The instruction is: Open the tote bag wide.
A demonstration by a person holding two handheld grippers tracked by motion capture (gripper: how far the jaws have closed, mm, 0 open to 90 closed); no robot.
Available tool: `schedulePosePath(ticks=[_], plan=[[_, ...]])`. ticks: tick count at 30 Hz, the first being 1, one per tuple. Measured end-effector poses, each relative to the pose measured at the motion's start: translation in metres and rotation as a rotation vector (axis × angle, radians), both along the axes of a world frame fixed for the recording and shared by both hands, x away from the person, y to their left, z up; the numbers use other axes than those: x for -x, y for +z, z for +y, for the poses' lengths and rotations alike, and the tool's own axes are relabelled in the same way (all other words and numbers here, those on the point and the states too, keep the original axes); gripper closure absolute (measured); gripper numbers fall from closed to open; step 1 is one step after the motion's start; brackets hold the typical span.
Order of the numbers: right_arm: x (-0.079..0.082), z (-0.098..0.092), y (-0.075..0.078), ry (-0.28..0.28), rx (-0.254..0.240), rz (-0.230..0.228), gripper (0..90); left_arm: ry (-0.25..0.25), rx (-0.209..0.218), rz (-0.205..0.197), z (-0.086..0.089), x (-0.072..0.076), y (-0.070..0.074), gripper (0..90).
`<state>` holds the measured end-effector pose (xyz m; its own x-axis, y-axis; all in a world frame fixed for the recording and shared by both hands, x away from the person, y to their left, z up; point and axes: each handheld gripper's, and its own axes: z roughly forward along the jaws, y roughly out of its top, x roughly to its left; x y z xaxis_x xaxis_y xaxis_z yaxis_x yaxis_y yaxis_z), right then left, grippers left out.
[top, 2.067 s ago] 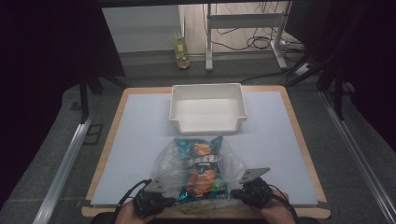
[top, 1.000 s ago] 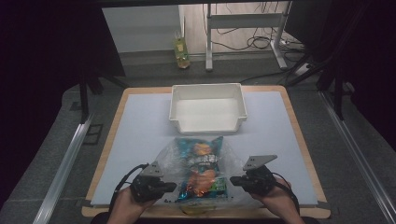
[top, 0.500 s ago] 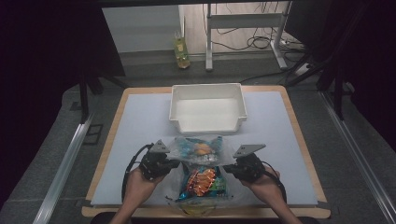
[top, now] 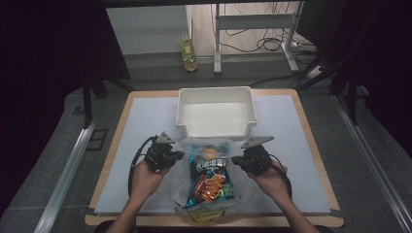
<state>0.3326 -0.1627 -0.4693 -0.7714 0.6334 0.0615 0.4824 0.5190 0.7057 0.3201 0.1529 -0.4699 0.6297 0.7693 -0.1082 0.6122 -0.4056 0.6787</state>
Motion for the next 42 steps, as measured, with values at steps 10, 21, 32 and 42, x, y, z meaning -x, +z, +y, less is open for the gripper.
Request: schedulePosePath(ticks=[10,21,32,42], plan=[[-0.020,0.004,-0.009,-0.057,0.031,-0.011,88.6,0.045,-0.062,0.032,0.005,-0.020,-0.017,89.3],[-0.017,-0.002,0.000,-0.024,-0.027,0.011,88.6,-0.007,0.033,0.016,0.015,-0.003,0.006,89.3],[-0.003,0.023,0.016,0.106,-0.065,0.028,88.2,-0.179,0.039,0.056,-0.026,0.013,0.019,88.4],[-0.005,0.044,0.024,0.155,-0.080,0.005,88.0,-0.064,0.064,-0.046,-0.027,-0.016,0.022,88.4]])
